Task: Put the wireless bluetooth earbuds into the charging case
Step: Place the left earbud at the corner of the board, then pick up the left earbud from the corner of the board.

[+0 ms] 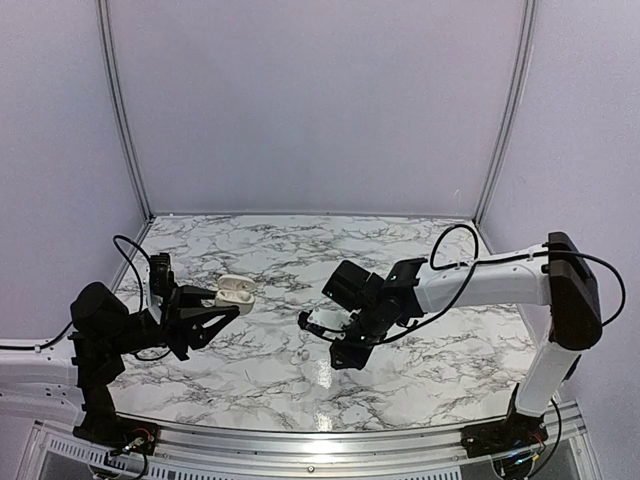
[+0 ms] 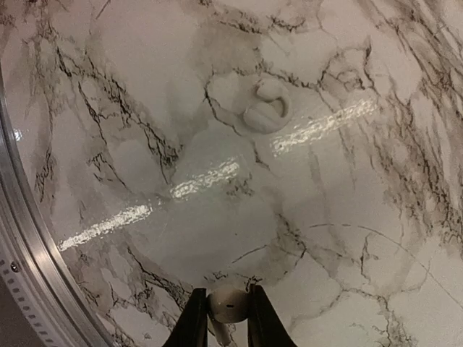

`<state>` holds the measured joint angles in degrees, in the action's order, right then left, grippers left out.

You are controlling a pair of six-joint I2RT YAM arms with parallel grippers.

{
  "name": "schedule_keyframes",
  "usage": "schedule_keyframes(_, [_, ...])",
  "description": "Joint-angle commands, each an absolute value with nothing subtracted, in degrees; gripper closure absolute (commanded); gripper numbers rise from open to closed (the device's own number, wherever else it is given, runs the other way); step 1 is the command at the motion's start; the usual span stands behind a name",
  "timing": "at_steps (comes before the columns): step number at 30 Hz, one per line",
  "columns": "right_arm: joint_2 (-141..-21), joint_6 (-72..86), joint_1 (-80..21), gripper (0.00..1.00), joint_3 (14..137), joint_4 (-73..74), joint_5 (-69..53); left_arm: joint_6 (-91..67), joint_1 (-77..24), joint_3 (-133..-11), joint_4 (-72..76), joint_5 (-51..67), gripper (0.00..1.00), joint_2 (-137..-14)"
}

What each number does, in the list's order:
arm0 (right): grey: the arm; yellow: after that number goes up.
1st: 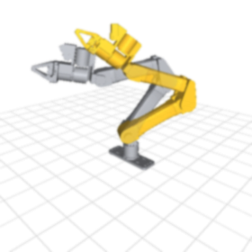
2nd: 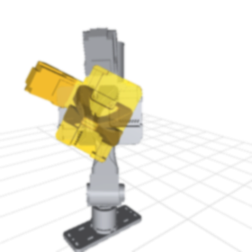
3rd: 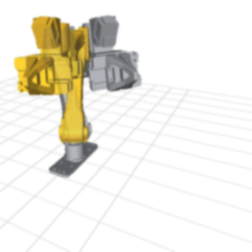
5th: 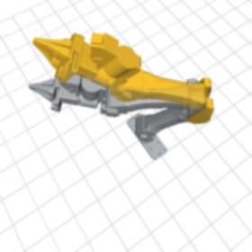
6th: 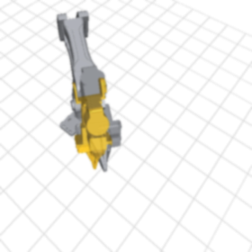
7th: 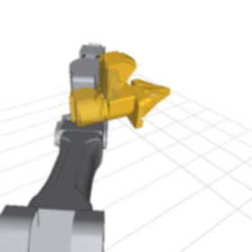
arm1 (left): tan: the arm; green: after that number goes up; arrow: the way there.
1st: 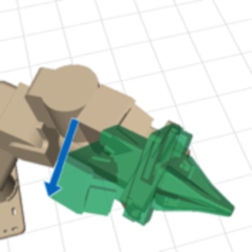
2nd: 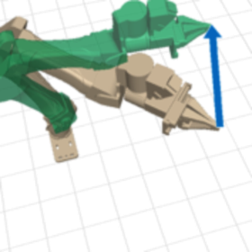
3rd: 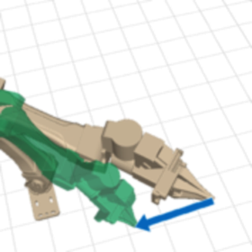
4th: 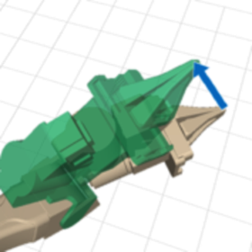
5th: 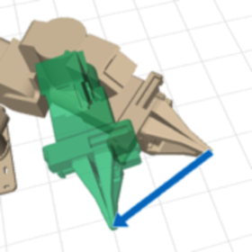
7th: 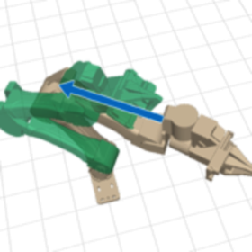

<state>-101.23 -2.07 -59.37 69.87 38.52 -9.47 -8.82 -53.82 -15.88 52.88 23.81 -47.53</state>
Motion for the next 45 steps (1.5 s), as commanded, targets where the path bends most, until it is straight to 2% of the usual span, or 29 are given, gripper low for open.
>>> schedule_keyframes(1, [-99.99, 1.14, -61.95, 0.83, 67.14, 39.14, -7.17, -9.32, -53.60, -15.23, 55.54, 24.85, 1.00, -46.24])
schedule_keyframes(8, [-102.24, 0.82, -62.71, 0.82, 66.07, 40.39, -6.50, -9.58, -53.61, -14.77, 55.54, 25.09, 1.00, -45.97])
schedule_keyframes(19, [-105.37, 0.20, -62.76, 0.77, 67.52, 44.28, -5.63, -9.27, -53.62, -14.94, 55.46, 25.40, 1.00, -46.48])
schedule_keyframes(24, [-106.51, 0.20, -62.84, 0.70, 69.23, 46.23, -5.36, -9.46, -53.61, -14.92, 55.46, 25.41, 1.00, -46.65])
schedule_keyframes(31, [-108.17, -1.83, -63.42, 0.69, 72.19, 49.67, -3.70, -9.15, -53.61, -15.47, 55.37, 25.57, 1.00, -47.12])
schedule_keyframes(36, [-109.65, -1.89, -64.59, 0.69, 74.35, 52.08, -1.31, -9.45, -53.61, -14.97, 55.21, 25.49, 1.00, -46.38])
schedule_keyframes(45, [-109.15, -1.67, -65.21, 0.81, 76.73, 52.79, -0.26, -8.87, -53.61, -14.31, 54.76, 24.70, 1.00, -44.96])
